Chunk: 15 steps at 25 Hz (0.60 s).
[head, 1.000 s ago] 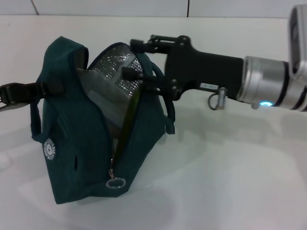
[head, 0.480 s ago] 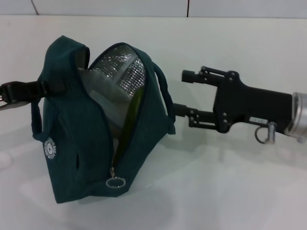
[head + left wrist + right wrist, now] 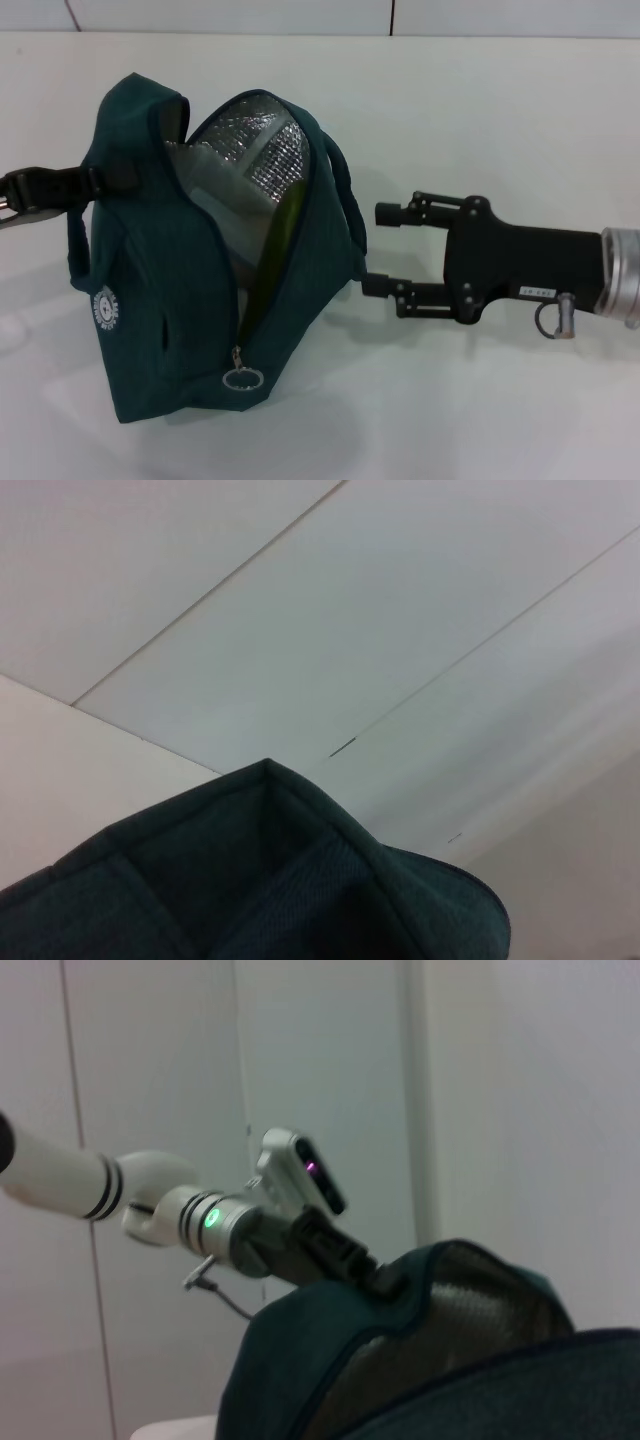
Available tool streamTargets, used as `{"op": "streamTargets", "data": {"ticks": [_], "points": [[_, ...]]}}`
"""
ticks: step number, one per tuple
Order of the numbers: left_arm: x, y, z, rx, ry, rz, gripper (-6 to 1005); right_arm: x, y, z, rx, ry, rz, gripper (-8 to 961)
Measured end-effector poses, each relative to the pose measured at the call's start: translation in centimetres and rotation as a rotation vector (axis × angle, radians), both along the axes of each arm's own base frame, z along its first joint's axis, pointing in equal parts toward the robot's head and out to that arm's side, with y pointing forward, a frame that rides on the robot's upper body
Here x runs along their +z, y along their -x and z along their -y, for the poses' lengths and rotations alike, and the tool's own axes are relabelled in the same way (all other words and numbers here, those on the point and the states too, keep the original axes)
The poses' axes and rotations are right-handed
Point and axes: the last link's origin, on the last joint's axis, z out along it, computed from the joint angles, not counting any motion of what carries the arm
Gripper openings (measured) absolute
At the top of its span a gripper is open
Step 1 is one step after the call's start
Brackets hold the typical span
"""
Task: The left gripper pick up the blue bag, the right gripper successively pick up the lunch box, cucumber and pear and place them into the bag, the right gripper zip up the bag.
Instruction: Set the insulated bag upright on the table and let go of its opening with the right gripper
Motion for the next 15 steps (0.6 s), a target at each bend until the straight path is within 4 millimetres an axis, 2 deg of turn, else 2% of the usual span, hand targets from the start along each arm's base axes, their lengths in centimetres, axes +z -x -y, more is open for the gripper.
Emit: {"op": "streamTargets", "data": {"ticks": [15], "points": [[-0.11, -0.11, -0.08, -0.003, -0.001, 0.002, 50, -1.13, 0.01, -0.56, -0.025, -0.009, 0.049, 718]]}}
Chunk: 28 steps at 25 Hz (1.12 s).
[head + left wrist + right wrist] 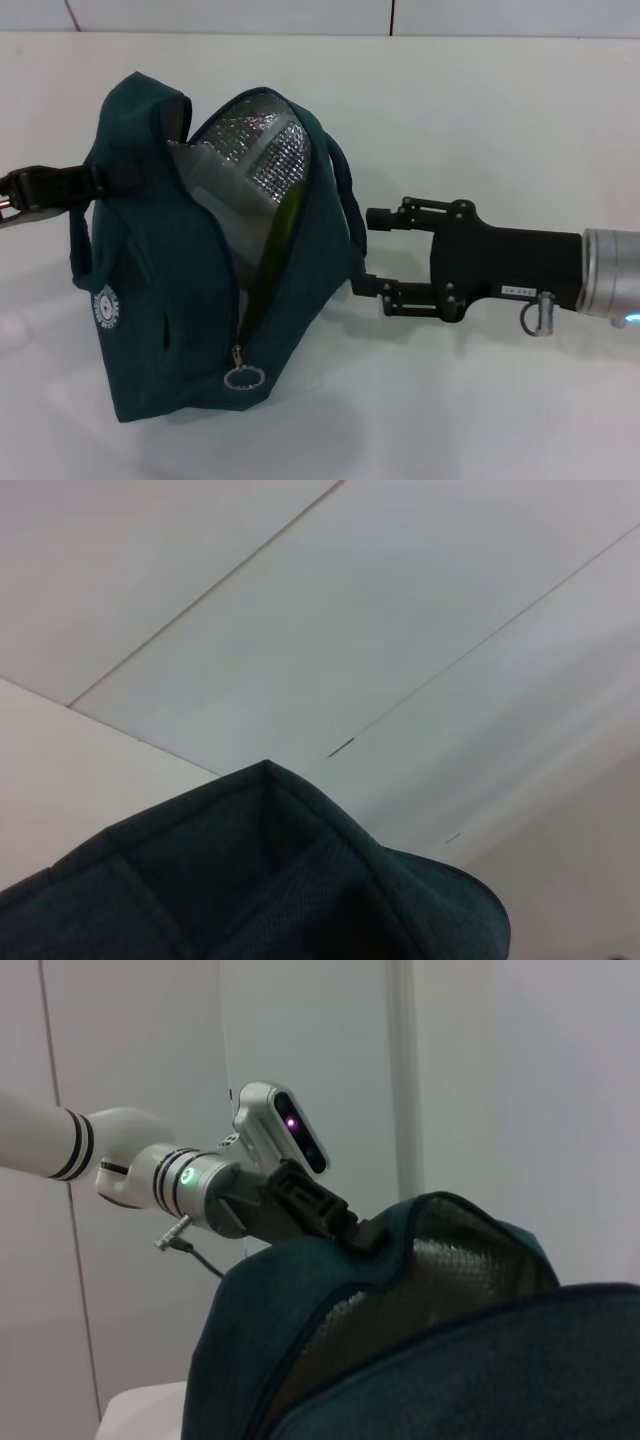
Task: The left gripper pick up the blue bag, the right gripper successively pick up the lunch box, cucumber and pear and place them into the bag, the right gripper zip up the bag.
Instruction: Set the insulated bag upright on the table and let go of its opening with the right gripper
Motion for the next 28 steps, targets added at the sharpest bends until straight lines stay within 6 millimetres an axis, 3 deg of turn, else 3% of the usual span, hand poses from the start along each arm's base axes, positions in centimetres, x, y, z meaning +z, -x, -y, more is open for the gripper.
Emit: {"op": "streamTargets", "data": {"ticks": [13, 19, 28], "points": [[0.0, 0.0, 0.0, 0.000, 0.001, 0.000, 52, -1.1, 0.7, 0.1, 0.030, 0.034, 0.026, 697], [0.1, 0.0, 0.0, -0.001, -0.001, -0.002, 52, -1.2, 0.8, 0.2, 0.043, 0.033, 0.027, 479], [0.1, 0.1, 0.1, 0.000, -0.001, -0.003, 53, -1.0, 0.8, 0.2, 0.054, 0.024, 0.026, 271]]}}
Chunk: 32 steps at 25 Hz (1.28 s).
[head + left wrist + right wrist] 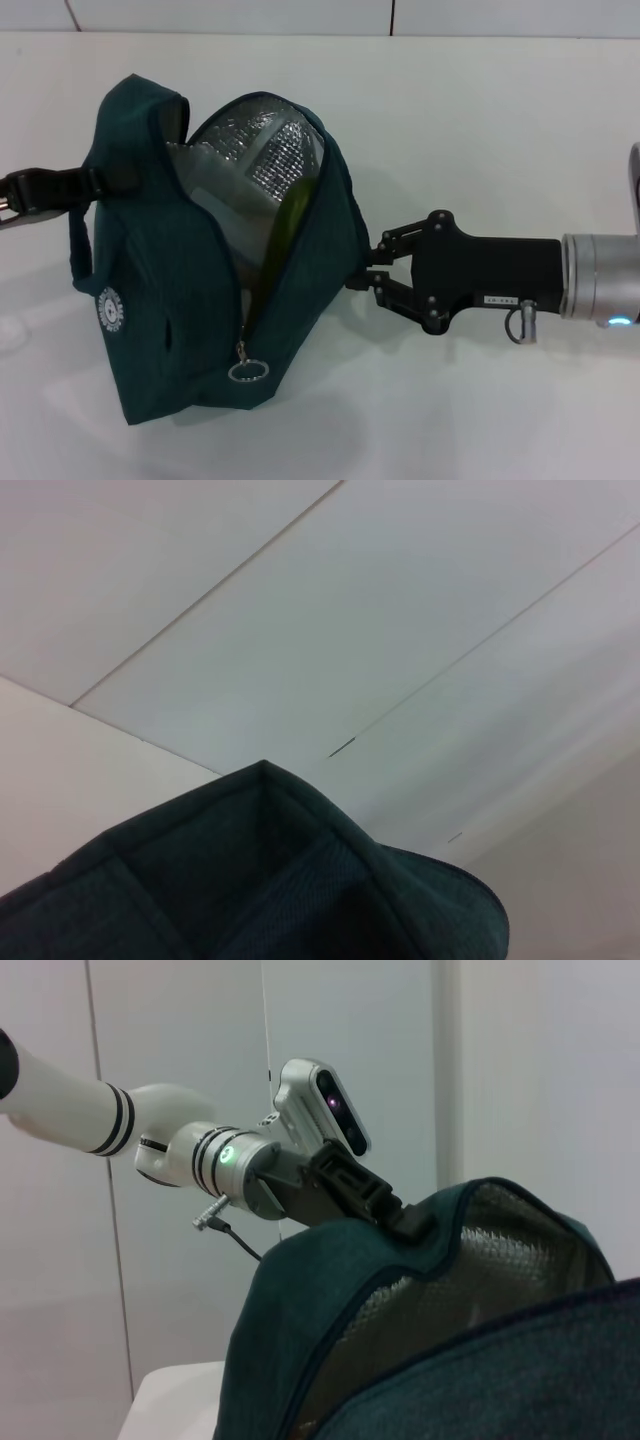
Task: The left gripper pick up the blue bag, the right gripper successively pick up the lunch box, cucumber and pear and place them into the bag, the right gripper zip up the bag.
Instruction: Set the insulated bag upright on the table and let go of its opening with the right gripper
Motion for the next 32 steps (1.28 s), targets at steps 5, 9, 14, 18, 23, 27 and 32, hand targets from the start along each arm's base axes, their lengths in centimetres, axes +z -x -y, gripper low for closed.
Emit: {"op": "streamTargets", "data": {"ticks": [5, 9, 14, 18, 23, 27, 32], "points": [[-0.1, 0.1, 0.1, 0.004, 0.004, 0.005, 54, 0.4, 0.0, 0.0, 0.009, -0.013, -0.007, 155], [0.0, 0.2, 0.2, 0.005, 0.006, 0.006, 54, 0.8, 0.1, 0.2, 0.031, -0.039, -0.015, 124], [-0.2, 0.0, 0.1, -0.002, 0.012, 0.006, 54, 1.9, -0.3, 0.3, 0.035, -0.082, -0.028, 101], [-0.7, -0.6, -0.2, -0.021, 0.025, 0.017, 55, 3.5, -1.0, 0.6, 0.042, -0.136, -0.024, 96], [-2.1, -2.1, -0.9, -0.067, 0.067, 0.027, 55, 6.1, -2.4, 1.3, 0.059, -0.196, -0.014, 96], [-3.8, -3.7, -1.4, -0.117, 0.121, 0.039, 56, 8.2, -3.7, 2.2, 0.049, -0.215, -0.027, 95], [-6.1, -5.3, -2.4, -0.150, 0.200, 0.076, 56, 10.0, -5.7, 3.3, 0.013, -0.243, -0.019, 93]]}}
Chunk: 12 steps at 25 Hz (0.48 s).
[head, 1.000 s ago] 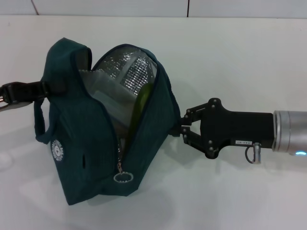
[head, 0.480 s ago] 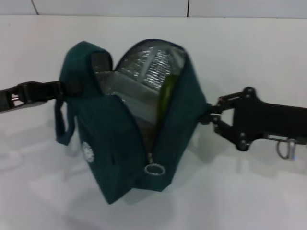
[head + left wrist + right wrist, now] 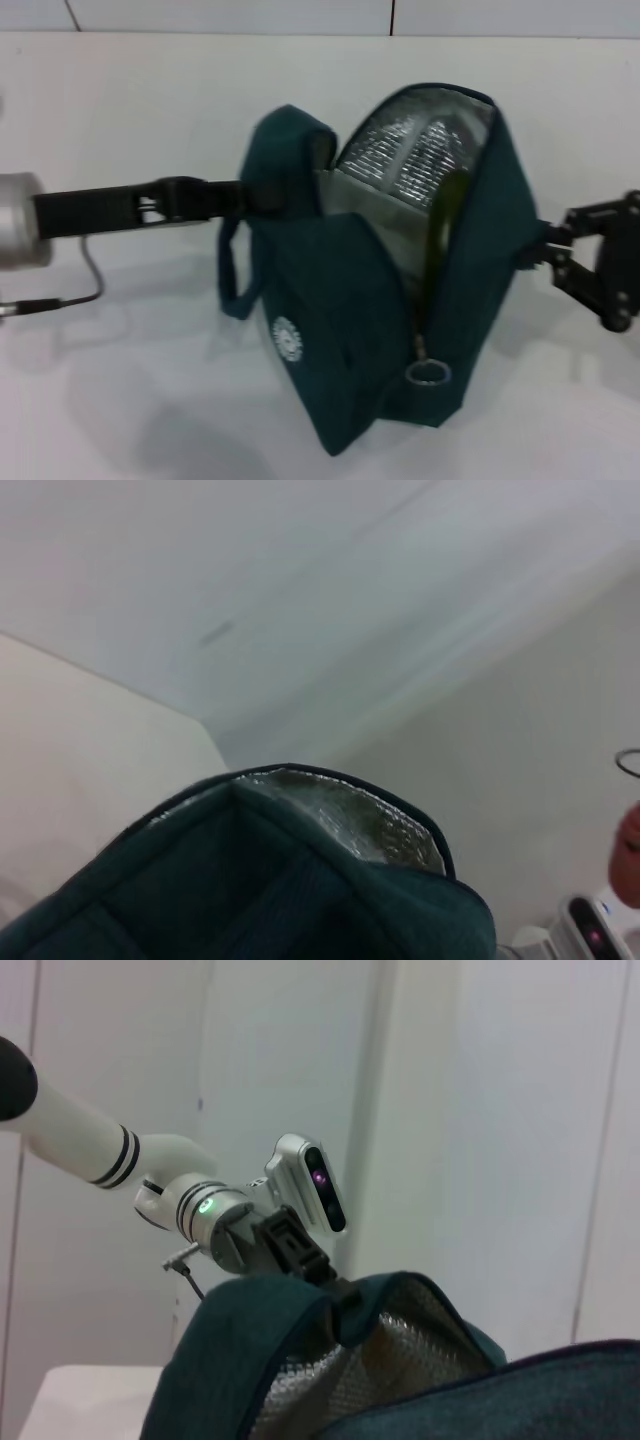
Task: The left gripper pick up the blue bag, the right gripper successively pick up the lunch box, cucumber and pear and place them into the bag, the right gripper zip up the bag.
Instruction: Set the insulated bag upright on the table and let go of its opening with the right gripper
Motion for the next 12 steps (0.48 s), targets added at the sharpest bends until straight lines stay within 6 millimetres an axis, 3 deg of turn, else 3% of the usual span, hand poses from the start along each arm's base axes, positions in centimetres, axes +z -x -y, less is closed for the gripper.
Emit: {"op": "streamTargets", "data": {"ticks": [4, 12], "points": [[-1.3, -1.2, -1.0, -0.037, 0.033, -0.011, 57, 1.0, -1.1, 0.8, -0.020, -0.014, -0.002, 92], [-2.9, -3.3, -2.9, -0.095, 0.027, -0.037, 57, 2.0, -1.4, 0.8, -0.023, -0.048, -0.005, 90]]}}
